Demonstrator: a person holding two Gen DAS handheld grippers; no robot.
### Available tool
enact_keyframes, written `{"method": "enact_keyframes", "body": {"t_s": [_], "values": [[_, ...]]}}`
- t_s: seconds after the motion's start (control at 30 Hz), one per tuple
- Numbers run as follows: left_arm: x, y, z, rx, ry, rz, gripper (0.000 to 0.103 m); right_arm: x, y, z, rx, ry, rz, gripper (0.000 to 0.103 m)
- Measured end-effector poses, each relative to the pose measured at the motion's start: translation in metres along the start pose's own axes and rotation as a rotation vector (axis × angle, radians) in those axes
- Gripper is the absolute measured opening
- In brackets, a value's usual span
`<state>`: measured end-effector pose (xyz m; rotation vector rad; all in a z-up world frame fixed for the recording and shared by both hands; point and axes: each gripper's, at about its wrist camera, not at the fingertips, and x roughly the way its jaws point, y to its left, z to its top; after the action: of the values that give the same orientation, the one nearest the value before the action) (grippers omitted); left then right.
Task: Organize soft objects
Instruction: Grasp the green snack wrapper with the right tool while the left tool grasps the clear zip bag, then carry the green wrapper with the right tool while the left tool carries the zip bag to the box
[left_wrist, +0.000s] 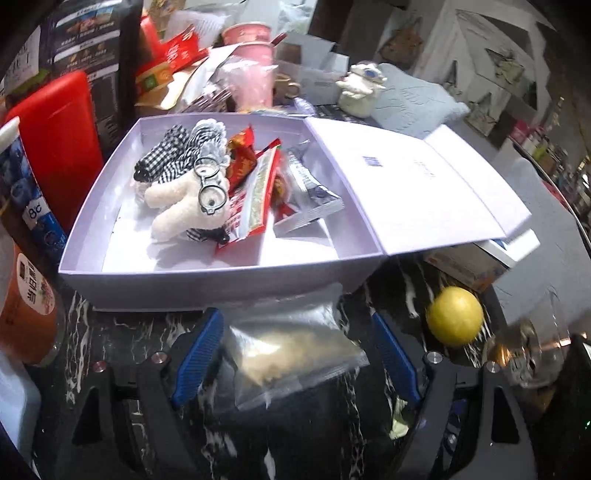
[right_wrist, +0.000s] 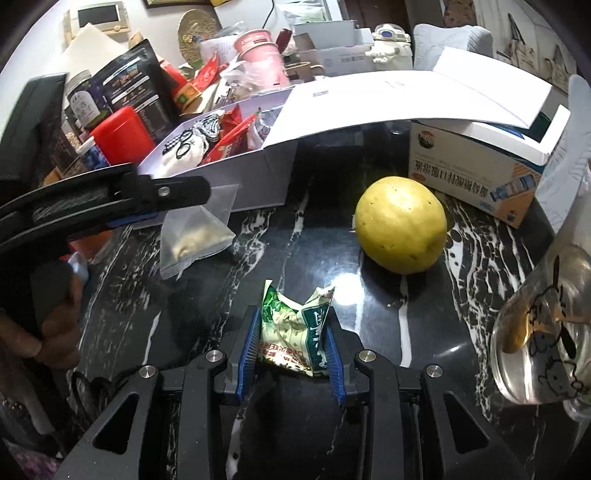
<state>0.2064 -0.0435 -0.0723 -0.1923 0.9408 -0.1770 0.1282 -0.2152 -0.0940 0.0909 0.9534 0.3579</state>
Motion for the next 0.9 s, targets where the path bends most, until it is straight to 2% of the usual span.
{"method": "enact_keyframes", "body": {"t_s": [0.13, 0.23, 0.3, 0.4, 0.5, 0.53, 0.6, 0.63, 0.9], "values": [[0.013, 0.006, -0.001, -0.021, 0.035, 0.034, 0.082, 0.0, 0.0, 0.001, -0.009, 0.0, -0.005, 0.033], [0.019, 0.013, -0.004, -0.045, 0.057, 0.001, 0.082, 0.0, 0.002, 0.001, -0.004, -0.003, -0.001, 0.033], [0.03, 0.016, -0.005, -0.061, 0.121, -0.012, 0.082, 0.0, 0.002, -0.001, 0.005, 0.0, 0.001, 0.033], [0.035, 0.009, -0.007, 0.006, 0.132, 0.014, 0.082, -0.001, 0.002, -0.003, 0.006, 0.005, -0.006, 0.033], [0.036, 0.006, -0.011, 0.01, 0.106, 0.0, 0.081, -0.004, 0.001, -0.005, 0.009, 0.003, -0.013, 0.033], [0.035, 0.007, -0.014, 0.006, 0.09, -0.01, 0.072, -0.005, 0.0, -0.006, 0.013, 0.001, -0.015, 0.033], [0.034, 0.006, -0.017, 0.018, 0.078, -0.024, 0.066, -0.006, 0.0, -0.007, 0.018, -0.001, -0.021, 0.033], [0.032, 0.005, -0.018, 0.027, 0.071, -0.026, 0.06, -0.007, -0.001, -0.007, 0.021, -0.002, -0.025, 0.033], [-0.004, -0.012, -0.037, 0.122, 0.019, -0.035, 0.059, -0.015, -0.003, -0.017, 0.052, -0.018, -0.033, 0.033]]}}
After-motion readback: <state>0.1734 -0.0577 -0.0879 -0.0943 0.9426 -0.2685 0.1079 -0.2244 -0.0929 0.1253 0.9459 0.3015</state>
